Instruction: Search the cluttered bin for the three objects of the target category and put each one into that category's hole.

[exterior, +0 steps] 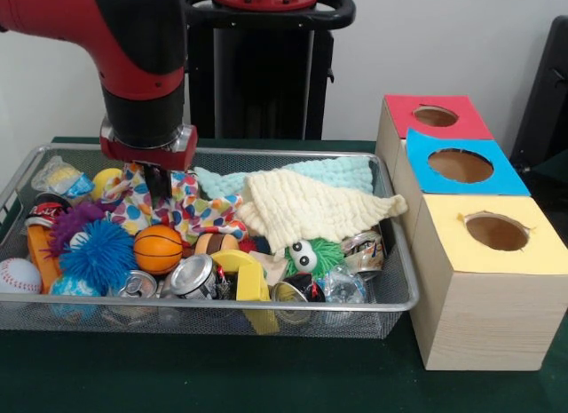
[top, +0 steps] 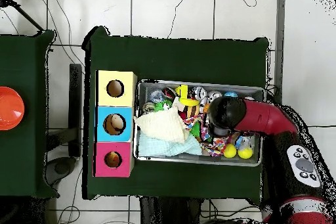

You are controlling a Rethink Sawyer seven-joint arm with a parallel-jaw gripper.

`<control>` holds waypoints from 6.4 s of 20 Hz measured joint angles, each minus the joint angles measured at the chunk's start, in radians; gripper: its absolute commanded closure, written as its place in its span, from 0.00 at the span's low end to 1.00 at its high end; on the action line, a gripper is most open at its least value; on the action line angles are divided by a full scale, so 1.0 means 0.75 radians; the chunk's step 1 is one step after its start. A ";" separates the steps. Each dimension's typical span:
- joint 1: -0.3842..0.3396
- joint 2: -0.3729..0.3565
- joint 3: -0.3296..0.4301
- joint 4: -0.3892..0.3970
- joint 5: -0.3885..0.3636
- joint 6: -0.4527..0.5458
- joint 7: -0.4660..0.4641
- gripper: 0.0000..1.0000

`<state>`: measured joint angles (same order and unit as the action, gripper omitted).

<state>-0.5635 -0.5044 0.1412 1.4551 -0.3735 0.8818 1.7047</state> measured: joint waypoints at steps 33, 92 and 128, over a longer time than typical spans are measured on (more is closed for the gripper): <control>0.013 0.149 0.034 -0.008 -0.066 -0.171 0.000 1.00; 0.299 0.144 -0.189 0.008 0.106 -0.273 0.000 1.00; 0.409 0.123 -0.295 0.074 0.342 -0.323 0.000 1.00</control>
<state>-0.2564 -0.4118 -0.0798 1.5107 -0.1168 0.6394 1.7047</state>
